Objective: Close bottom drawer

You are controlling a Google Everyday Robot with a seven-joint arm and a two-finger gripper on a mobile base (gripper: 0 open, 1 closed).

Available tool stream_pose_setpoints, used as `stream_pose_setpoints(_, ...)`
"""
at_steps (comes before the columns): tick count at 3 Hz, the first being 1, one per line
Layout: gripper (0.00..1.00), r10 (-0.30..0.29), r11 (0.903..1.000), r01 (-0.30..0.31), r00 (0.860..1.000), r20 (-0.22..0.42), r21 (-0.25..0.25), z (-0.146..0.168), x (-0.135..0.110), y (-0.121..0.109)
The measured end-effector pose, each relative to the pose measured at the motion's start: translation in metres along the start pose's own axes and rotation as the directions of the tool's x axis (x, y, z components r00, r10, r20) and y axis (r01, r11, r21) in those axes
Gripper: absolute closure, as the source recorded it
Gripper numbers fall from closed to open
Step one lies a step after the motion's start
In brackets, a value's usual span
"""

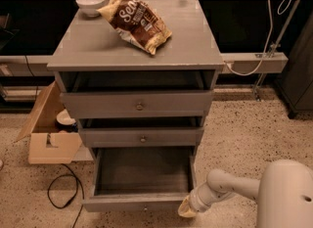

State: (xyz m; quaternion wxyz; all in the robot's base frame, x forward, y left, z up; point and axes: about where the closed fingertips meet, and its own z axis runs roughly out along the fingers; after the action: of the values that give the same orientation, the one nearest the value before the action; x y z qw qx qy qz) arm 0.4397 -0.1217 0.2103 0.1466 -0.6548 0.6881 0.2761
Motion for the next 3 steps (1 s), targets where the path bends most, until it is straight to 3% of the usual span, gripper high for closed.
stream_pose_setpoints(1, 1.0, -0.051, 0.9937, 0.052, 0.999, -0.008, 0.1, 0.015, 0.013, -0.021)
stream_pose_setpoints(2, 1.0, -0.118, 0.9699, 0.118, 0.993, -0.01, 0.213, 0.024, 0.016, -0.04)
stream_pose_setpoints(3, 1.0, -0.188, 0.918, 0.182, 0.982, -0.018, 0.352, 0.026, 0.008, -0.065)
